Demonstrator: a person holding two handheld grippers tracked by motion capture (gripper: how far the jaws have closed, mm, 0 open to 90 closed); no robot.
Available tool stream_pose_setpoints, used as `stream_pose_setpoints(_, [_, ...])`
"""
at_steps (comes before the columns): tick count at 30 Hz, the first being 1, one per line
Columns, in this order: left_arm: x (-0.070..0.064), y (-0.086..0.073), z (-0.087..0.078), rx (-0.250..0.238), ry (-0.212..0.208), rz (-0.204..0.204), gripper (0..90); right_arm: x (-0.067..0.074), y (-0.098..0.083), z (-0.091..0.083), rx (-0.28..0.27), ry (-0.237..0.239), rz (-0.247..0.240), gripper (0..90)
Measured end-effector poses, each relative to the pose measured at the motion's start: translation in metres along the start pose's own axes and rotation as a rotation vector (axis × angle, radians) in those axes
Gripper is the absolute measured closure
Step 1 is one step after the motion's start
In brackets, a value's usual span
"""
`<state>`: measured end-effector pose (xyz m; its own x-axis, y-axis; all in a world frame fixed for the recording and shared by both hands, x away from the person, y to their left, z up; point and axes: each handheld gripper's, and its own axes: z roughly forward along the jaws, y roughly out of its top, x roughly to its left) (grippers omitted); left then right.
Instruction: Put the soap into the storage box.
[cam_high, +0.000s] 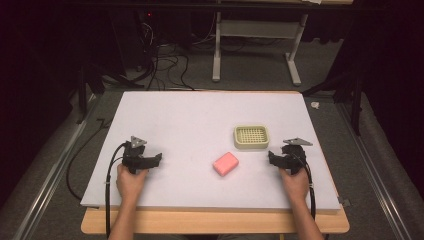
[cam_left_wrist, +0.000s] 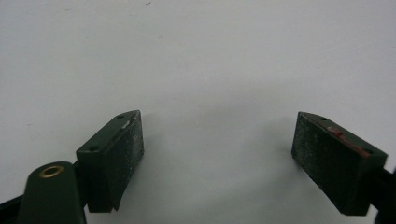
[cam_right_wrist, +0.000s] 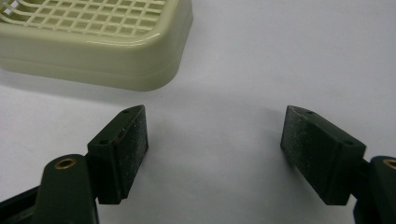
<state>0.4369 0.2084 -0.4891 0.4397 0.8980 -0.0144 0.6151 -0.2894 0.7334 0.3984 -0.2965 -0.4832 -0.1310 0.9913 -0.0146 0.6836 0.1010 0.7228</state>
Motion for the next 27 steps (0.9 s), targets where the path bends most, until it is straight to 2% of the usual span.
stream_pose_setpoints(19, [0.0002,-0.0001,0.0000,-0.002,-0.001,-0.002,17.3,-0.0005,0.0005,0.0003,0.003,0.003,-0.002,23.4])
stream_pose_setpoints(22, [0.0003,-0.0001,0.0000,-0.002,-0.001,-0.002,17.3,-0.0007,0.0009,0.0003,0.010,0.016,0.006,21.3])
stream_pose_setpoints(27, [0.0007,-0.0002,-0.0001,-0.002,-0.004,-0.004,17.7,0.0004,0.0011,0.0007,0.012,0.013,-0.006,19.9])
